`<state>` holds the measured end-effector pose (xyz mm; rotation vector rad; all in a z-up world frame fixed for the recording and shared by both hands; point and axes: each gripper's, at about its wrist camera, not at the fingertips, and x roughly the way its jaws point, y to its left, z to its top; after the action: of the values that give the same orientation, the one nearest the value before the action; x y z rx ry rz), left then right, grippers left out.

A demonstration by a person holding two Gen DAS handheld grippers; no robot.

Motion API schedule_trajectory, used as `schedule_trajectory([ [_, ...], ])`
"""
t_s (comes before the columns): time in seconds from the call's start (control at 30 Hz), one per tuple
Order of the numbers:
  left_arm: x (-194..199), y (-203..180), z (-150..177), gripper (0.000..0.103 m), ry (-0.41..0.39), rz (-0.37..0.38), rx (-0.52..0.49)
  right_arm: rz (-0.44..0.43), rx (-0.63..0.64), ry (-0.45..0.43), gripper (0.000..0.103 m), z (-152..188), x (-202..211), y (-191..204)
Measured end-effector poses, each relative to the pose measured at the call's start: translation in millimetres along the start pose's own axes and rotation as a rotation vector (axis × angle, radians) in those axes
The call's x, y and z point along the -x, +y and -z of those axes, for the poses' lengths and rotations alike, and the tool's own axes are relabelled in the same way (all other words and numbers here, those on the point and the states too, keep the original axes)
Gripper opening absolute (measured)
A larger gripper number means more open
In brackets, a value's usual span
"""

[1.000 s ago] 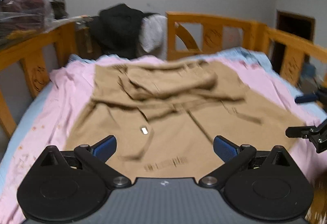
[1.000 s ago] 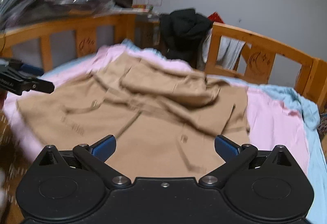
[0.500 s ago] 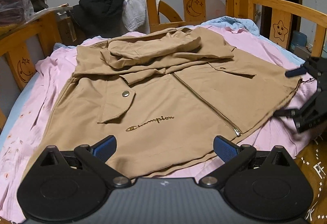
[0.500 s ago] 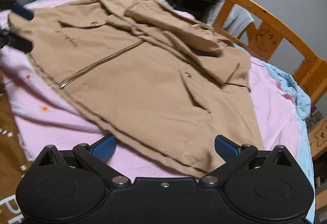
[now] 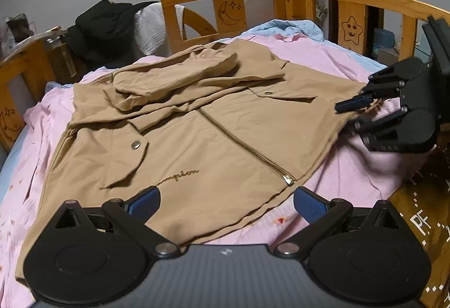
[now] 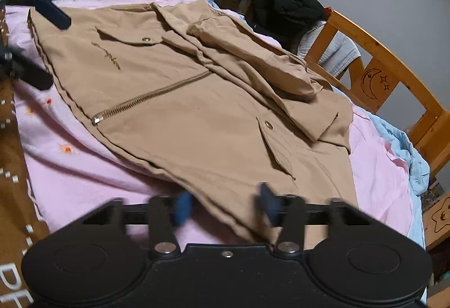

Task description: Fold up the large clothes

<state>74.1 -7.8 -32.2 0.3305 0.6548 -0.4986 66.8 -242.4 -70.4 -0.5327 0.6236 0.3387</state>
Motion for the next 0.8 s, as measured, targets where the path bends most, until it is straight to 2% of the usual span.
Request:
schedule_trajectory([
  [0.1,-8,-12,-7,0.103,0.004,-0.032,-0.06,0.009,-0.065,-0.054,0.019,-11,6,-8],
  [0.23,-25,-23,-15,0.102,0.034,-0.097,-0.11,-0.025,-0.274,-0.127,0.016,-23,12,-38],
  [0.3,-29,-20,-19,0.097,0.035,-0.14,-0.107,-0.033,-0.338,-0.158,0.015,-24,13,-50],
  [0.4,-29,-11,-19,0.089,0.022,-0.247,-0.134,-0.029,-0.342,-0.175,0.015,-23,15,-51],
  [0.5,-22,-9,-5,0.087,-0.016,-0.406,-0.242,-0.03,-0.325,-0.179,0.015,-20,16,-49],
  [0.6,-12,-9,16,0.082,-0.024,-0.497,-0.317,-0.031,-0.335,-0.193,0.015,-20,19,-50],
  [0.67,-6,-4,26,0.08,-0.011,-0.551,-0.316,-0.026,-0.336,-0.204,0.015,-20,21,-51],
  [0.77,2,21,34,0.078,0.03,-0.618,-0.223,-0.02,-0.336,-0.221,0.015,-21,23,-52],
  [0.8,4,31,35,0.074,0.042,-0.641,-0.179,-0.019,-0.339,-0.226,0.015,-21,23,-53],
])
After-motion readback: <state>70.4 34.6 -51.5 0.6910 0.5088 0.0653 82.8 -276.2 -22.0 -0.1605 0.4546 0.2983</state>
